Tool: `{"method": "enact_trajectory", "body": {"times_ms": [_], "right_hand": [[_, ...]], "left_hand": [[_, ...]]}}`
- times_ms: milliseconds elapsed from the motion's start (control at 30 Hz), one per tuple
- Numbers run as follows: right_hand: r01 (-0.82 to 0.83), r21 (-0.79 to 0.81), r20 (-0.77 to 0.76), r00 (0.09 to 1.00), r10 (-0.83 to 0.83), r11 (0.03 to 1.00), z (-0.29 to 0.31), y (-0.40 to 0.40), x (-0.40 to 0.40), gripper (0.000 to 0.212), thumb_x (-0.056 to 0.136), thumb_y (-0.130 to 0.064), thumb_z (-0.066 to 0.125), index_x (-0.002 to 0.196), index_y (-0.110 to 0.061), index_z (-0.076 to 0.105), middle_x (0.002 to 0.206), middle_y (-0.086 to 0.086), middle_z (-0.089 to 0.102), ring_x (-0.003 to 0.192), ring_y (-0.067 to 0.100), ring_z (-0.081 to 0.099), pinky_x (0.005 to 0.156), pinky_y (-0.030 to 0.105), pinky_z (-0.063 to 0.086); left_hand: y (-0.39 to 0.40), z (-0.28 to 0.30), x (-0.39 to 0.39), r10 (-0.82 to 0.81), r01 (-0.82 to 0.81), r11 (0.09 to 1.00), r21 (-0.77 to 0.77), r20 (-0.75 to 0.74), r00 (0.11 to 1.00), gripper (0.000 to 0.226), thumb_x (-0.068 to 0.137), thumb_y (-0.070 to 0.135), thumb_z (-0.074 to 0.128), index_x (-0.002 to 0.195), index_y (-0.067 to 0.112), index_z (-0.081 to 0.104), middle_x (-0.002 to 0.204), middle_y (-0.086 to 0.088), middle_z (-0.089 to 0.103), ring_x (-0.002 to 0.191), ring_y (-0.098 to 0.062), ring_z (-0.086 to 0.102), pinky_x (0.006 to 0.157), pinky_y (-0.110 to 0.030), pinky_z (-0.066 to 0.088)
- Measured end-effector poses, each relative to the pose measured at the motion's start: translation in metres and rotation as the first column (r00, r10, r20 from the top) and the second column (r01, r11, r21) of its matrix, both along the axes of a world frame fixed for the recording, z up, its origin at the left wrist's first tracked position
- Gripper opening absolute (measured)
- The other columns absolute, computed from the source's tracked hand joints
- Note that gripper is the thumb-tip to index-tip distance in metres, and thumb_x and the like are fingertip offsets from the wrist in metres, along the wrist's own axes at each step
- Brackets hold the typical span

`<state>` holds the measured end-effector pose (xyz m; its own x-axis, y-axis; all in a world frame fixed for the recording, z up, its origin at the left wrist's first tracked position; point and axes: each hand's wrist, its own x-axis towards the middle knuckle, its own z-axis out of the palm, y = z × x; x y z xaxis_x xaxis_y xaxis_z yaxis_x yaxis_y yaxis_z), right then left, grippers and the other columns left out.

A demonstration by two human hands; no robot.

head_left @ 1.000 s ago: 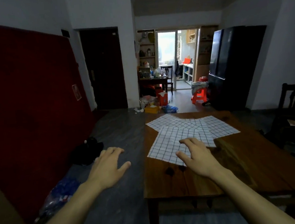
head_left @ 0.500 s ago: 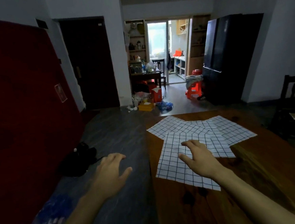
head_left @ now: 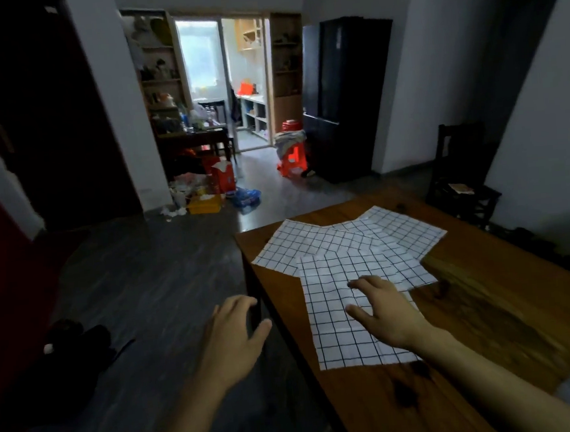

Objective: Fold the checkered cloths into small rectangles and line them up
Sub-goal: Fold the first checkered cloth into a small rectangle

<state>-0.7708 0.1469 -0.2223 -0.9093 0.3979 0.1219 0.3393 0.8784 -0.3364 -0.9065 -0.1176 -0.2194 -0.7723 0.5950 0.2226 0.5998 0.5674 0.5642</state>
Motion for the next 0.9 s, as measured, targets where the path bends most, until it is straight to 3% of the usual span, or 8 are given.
{"method": "enact_trajectory", "body": {"times_ms": [167,467,600,767,900], "right_hand": [[0.076,-0.016,-0.099,0.992,-0.077,0.997,-0.024,0.022,-0.051,0.050,0.095,-0.050,0.049,0.138,-0.024,0.047,0.140,-0.004,0.046,0.131,0.016,0.040,0.105,0.036,0.040],[0.248,-0.128,-0.090,0.961,-0.261,0.960,-0.062,0.077,-0.120,0.054,0.094,-0.052,0.050,0.139,-0.024,0.045,0.145,0.001,0.043,0.134,0.021,0.036,0.105,0.044,0.040],[0.338,-0.121,-0.112,0.930,-0.351,0.933,-0.066,0.095,-0.116,0.049,0.094,-0.047,0.053,0.136,-0.022,0.050,0.140,0.002,0.048,0.129,0.024,0.042,0.103,0.043,0.041],[0.475,-0.137,-0.059,0.872,-0.486,0.869,-0.083,0.098,-0.094,0.046,0.094,-0.042,0.055,0.136,-0.022,0.050,0.139,0.000,0.050,0.129,0.022,0.043,0.104,0.041,0.041],[0.582,-0.143,0.013,0.810,-0.586,0.801,-0.099,0.083,-0.080,0.046,0.095,-0.040,0.055,0.136,-0.020,0.050,0.140,0.001,0.049,0.130,0.022,0.043,0.105,0.039,0.039]], "left_hand": [[0.039,-0.025,-0.057,-0.112,0.115,0.991,-0.064,0.043,0.993,0.044,0.094,0.047,0.056,0.134,0.031,0.047,0.139,0.014,0.040,0.127,-0.004,0.032,0.106,-0.029,0.036],[0.124,-0.043,-0.140,-0.316,0.330,0.937,-0.116,0.124,0.941,0.045,0.095,0.041,0.057,0.137,0.029,0.044,0.136,0.017,0.039,0.125,0.000,0.031,0.104,-0.021,0.031],[0.159,-0.054,-0.162,-0.367,0.385,0.916,-0.113,0.154,0.917,0.043,0.094,0.041,0.058,0.134,0.030,0.046,0.131,0.016,0.043,0.123,-0.004,0.035,0.105,-0.028,0.037],[0.197,-0.082,-0.167,-0.528,0.557,0.814,-0.164,0.188,0.828,0.038,0.094,0.043,0.056,0.129,0.033,0.047,0.127,0.017,0.044,0.114,-0.002,0.037,0.093,-0.020,0.037],[0.209,-0.105,-0.169,-0.625,0.663,0.733,-0.154,0.234,0.745,0.051,0.095,0.040,0.056,0.142,0.034,0.037,0.141,0.014,0.040,0.125,-0.004,0.034,0.098,-0.021,0.035]]}}
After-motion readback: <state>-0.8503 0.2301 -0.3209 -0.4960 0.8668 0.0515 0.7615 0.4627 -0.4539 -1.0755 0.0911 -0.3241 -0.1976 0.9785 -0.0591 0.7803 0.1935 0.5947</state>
